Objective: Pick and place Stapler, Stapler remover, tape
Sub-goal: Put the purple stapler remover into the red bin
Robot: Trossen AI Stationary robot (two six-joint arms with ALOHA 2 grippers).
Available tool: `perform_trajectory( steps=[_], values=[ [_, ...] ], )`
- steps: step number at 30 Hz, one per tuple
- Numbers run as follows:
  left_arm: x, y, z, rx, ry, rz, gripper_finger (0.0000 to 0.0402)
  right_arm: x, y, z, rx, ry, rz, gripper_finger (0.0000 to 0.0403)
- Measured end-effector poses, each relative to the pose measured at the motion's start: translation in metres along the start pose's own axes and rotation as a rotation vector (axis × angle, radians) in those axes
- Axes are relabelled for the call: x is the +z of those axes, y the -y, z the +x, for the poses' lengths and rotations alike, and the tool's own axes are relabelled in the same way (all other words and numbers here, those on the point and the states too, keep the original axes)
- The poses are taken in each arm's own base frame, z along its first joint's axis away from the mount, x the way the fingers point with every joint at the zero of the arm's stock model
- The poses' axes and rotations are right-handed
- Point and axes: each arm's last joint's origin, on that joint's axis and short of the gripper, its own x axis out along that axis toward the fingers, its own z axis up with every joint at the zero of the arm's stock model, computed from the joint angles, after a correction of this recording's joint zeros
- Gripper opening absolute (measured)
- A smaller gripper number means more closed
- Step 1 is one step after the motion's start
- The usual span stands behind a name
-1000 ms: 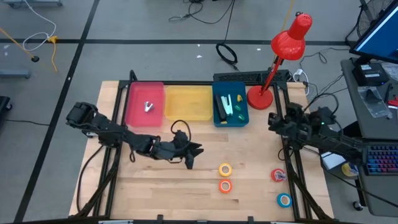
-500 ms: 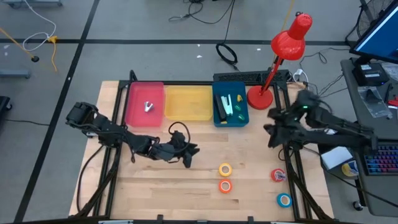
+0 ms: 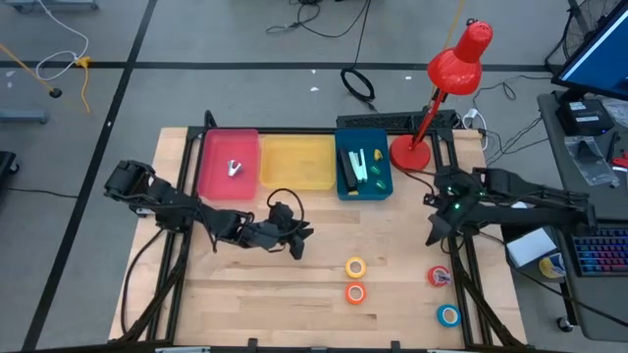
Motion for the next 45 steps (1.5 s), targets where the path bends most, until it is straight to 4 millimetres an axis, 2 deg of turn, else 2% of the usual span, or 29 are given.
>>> perform_trajectory(
  steps=[4, 10, 16, 22, 28, 33, 38, 45],
  values=[
    [0.002, -0.002, 0.001, 0.01, 0.002, 0.019, 0.0143, -0.002, 0.002, 0.002, -0.1, 0.089, 0.002, 0.0001],
    [0.001, -0.004, 0.002, 0.024, -0.011, 0.031, 0.0143, -0.009, -0.001, 0.011, -0.188, 0.101, 0.023, 0.0001],
    [-0.002, -0.006, 0.001, 0.034, -0.041, 0.046, 0.0143, -0.02, -0.019, 0.022, -0.234, 0.091, 0.023, 0.0],
    [-0.003, -0.007, 0.001, 0.047, -0.057, 0.06, 0.0143, -0.039, -0.033, 0.043, -0.351, 0.037, 0.029, 0.0],
    [-0.003, -0.008, 0.002, 0.047, -0.057, 0.08, 0.0143, -0.064, -0.029, 0.066, -0.525, -0.067, 0.105, 0.0],
    [0.0, -0.012, 0.004, 0.069, -0.057, 0.087, 0.0143, -0.083, -0.022, 0.07, -0.619, -0.06, 0.176, 0.0],
    [0.004, -0.016, 0.007, 0.074, -0.063, 0.099, 0.0143, -0.087, -0.021, 0.069, -0.599, -0.002, 0.167, 0.0],
    [0.007, -0.019, 0.009, 0.075, -0.068, 0.105, 0.0143, -0.086, -0.017, 0.071, -0.611, -0.02, 0.1, 0.0]
  ],
)
